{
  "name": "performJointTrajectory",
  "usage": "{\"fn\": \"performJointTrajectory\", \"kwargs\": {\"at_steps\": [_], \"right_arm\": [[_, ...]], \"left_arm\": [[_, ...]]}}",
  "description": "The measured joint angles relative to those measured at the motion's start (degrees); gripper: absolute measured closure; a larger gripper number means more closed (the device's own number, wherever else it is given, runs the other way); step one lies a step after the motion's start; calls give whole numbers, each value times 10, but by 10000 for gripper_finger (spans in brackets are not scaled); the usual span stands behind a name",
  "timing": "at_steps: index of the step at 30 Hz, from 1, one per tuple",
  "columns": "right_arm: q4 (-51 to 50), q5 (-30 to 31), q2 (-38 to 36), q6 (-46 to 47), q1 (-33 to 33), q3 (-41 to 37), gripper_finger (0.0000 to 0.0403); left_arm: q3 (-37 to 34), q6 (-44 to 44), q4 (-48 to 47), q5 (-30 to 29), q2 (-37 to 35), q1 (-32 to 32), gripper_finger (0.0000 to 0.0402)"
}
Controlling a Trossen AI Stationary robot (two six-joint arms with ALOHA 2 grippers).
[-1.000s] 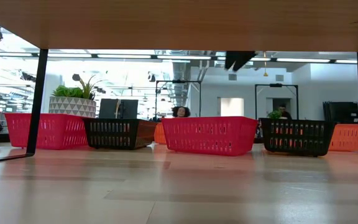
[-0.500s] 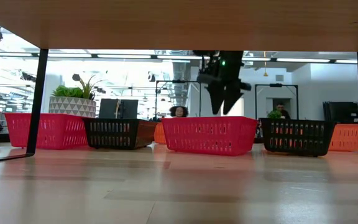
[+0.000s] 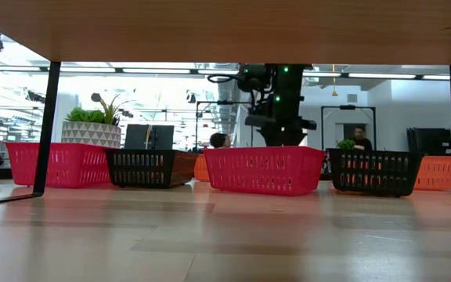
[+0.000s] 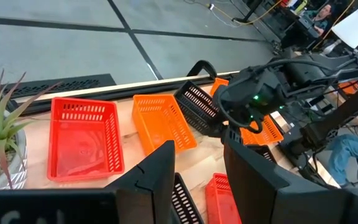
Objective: Stack baskets on shelf by color
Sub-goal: Put the top black bin on the shelf
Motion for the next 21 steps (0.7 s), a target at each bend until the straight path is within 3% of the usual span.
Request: {"fn": "performJointTrajectory", "kwargs": {"at_steps": [5,10,21], "right_arm": [[3,2,-4,30,-9,0,285],[2,-40,-4,23,-23,0,383],[-7,-48,-11,28,-23,2,398]], "left_arm": [[0,0,0,-2,0,0,275],[0,0,-3,-2,0,0,275],[0,0,-3,-2,0,0,275]]}}
